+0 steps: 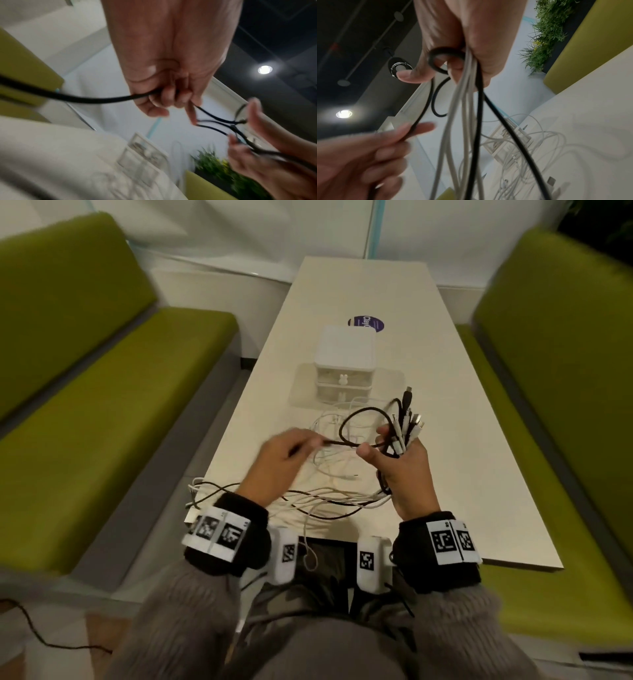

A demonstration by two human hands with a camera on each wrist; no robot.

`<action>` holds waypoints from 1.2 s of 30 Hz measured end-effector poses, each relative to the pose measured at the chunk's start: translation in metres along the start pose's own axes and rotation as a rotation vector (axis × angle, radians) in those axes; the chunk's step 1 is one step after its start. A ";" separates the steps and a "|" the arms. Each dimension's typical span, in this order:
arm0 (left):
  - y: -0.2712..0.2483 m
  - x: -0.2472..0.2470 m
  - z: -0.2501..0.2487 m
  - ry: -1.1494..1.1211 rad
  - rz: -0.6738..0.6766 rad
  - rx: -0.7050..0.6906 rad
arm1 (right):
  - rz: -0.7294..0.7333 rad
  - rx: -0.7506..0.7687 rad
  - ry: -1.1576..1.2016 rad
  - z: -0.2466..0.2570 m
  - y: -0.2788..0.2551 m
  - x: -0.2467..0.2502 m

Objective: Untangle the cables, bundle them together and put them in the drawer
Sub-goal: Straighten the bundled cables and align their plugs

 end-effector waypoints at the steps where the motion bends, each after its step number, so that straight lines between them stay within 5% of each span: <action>1: -0.004 0.018 0.007 0.058 -0.104 0.012 | -0.003 -0.014 -0.005 -0.001 0.000 0.000; 4: -0.019 0.077 0.036 0.241 -0.404 0.188 | -0.044 -0.020 0.102 0.001 0.000 0.002; 6: -0.034 0.109 0.059 0.317 -0.566 0.463 | -0.093 -0.029 0.216 0.001 -0.001 0.003; 8: -0.053 0.123 0.069 0.370 -0.629 0.796 | -0.127 -0.053 0.321 0.002 -0.002 0.002; 10: -0.061 0.122 0.064 0.412 -0.627 0.920 | -0.134 -0.082 0.393 0.003 -0.002 0.000; 11: -0.057 0.117 0.056 0.462 -0.643 0.811 | -0.134 -0.085 0.410 0.004 -0.002 -0.003; 13: -0.040 0.095 0.029 0.532 -0.658 0.357 | -0.129 -0.088 0.431 0.005 -0.001 -0.008; 15: -0.025 0.055 -0.005 0.422 -0.453 0.010 | -0.124 -0.089 0.444 0.008 -0.002 -0.016; 16: -0.018 0.030 -0.019 0.326 -0.266 -0.053 | -0.126 -0.082 0.445 0.010 -0.002 -0.020; 19: -0.009 -0.041 -0.042 0.158 0.299 -0.009 | -0.160 -0.066 0.421 0.016 -0.005 -0.025; 21: -0.010 -0.069 -0.035 0.098 0.477 0.053 | -0.177 -0.068 0.397 0.018 -0.008 -0.022; 31: -0.010 -0.071 -0.012 0.073 0.533 0.066 | -0.069 -0.035 0.462 0.014 -0.006 -0.028; 36: -0.005 -0.073 -0.017 0.084 0.435 0.006 | -0.029 -0.035 0.273 0.011 -0.003 -0.035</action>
Point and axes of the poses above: each hand's wrist, its own y-axis towards the middle knuckle, its own x-axis out of the back of the hand, z = x × y, the point moved 3 cm from there along y, towards the middle knuckle, and after that the axes turned 15 degrees about z, right-handed, at the moved point
